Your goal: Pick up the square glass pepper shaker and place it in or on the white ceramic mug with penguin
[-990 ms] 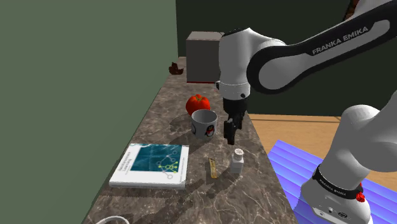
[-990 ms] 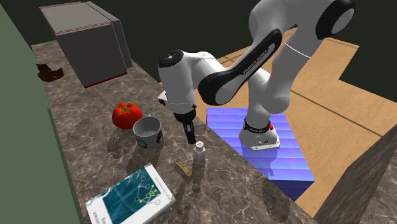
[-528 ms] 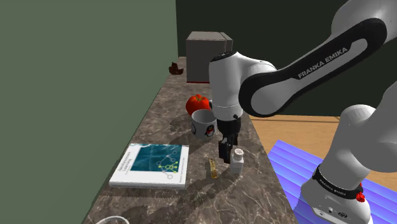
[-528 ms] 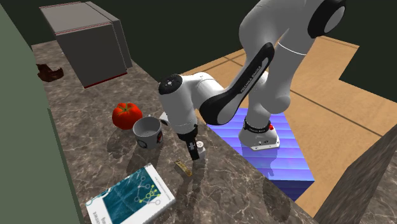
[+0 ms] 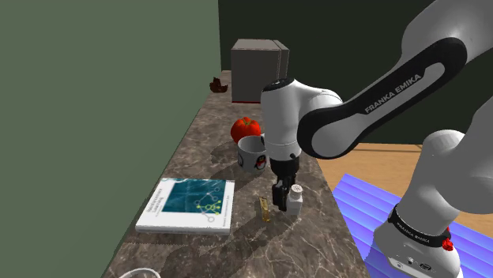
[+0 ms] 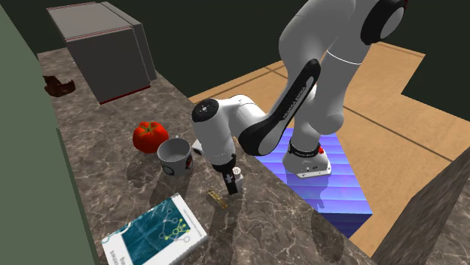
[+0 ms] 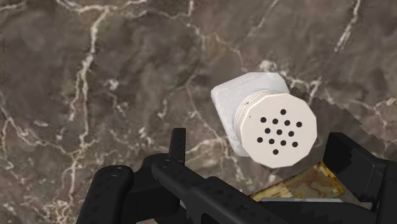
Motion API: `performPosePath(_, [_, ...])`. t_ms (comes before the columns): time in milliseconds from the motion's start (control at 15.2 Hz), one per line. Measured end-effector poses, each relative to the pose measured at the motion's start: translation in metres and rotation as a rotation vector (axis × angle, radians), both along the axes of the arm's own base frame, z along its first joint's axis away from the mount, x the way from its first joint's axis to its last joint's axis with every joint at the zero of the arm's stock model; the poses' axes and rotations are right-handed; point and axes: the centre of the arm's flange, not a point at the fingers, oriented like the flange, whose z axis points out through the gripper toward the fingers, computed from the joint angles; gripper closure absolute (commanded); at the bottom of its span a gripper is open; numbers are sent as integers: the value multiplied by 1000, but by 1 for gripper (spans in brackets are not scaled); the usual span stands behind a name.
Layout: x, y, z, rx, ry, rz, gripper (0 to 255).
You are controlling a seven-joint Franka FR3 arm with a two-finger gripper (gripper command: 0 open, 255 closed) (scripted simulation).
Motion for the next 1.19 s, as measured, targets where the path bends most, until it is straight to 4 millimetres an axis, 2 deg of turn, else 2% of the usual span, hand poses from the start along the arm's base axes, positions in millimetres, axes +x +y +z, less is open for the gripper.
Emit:
performPosePath(198, [0,0,0,0,0,0,0])
performPosePath(264, [0,0,0,0,0,0,255])
performPosePath(924, [0,0,0,1,-1,0,255])
performPosePath(1188, [1,0,15,0,-1,0,255])
